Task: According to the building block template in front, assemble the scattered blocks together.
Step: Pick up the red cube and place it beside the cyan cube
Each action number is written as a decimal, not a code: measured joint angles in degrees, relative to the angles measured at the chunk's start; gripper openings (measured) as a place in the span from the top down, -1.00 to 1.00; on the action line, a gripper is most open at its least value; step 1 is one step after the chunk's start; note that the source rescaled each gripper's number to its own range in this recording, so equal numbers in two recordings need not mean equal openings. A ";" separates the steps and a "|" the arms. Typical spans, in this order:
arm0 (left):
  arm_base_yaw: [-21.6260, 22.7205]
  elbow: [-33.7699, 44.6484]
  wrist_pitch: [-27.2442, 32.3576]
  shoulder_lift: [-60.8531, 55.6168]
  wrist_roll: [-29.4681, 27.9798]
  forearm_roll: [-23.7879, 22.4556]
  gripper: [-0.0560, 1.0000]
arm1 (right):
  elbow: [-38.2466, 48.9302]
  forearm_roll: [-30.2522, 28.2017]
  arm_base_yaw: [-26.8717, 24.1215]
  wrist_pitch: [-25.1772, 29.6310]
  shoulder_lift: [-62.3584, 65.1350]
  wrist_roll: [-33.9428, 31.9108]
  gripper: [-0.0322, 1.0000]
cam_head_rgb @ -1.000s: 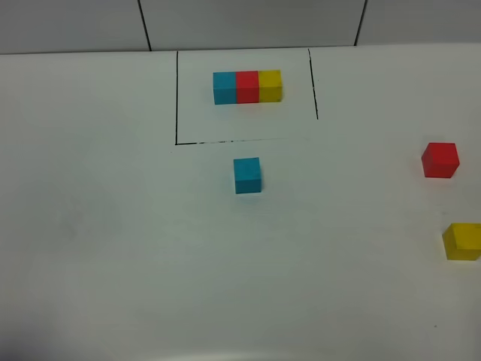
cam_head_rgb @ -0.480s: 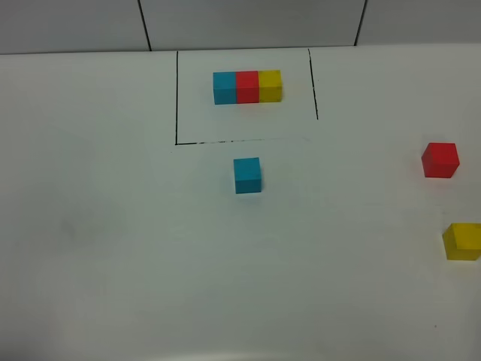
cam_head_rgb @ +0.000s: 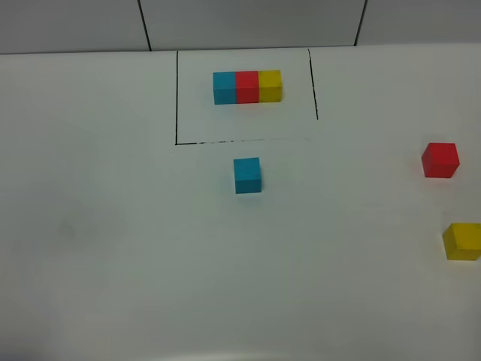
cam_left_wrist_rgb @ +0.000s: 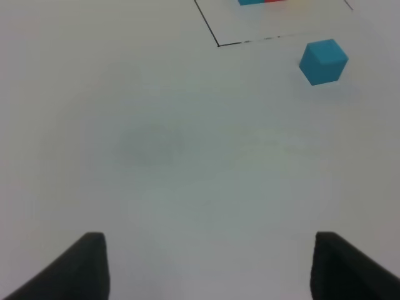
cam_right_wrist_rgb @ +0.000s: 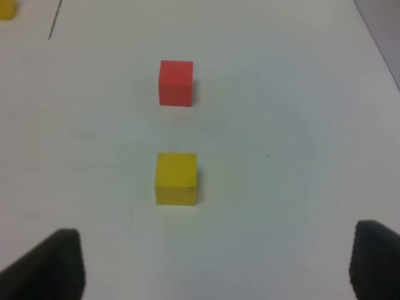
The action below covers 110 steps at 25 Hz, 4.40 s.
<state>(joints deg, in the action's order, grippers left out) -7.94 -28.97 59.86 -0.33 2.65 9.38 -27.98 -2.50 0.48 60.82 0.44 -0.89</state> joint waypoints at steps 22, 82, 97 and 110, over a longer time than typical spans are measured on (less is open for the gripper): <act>2.74 0.00 0.05 0.00 0.00 0.00 0.20 | 0.00 0.00 0.00 0.00 0.00 0.00 -0.49; 2.74 0.00 0.10 0.00 0.00 0.00 0.20 | -44.48 7.53 -2.37 -28.24 -116.09 7.78 -0.48; 2.74 0.00 0.10 0.00 0.00 0.00 0.20 | -45.50 7.47 -2.37 -23.50 -117.74 9.01 0.90; 2.74 0.00 0.10 0.00 0.00 -0.05 0.20 | -51.12 5.33 18.78 -7.23 -114.14 53.97 0.90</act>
<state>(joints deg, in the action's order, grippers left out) -5.20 -28.97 59.96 -0.33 2.65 9.33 -79.10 2.83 19.27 53.59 -113.70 53.08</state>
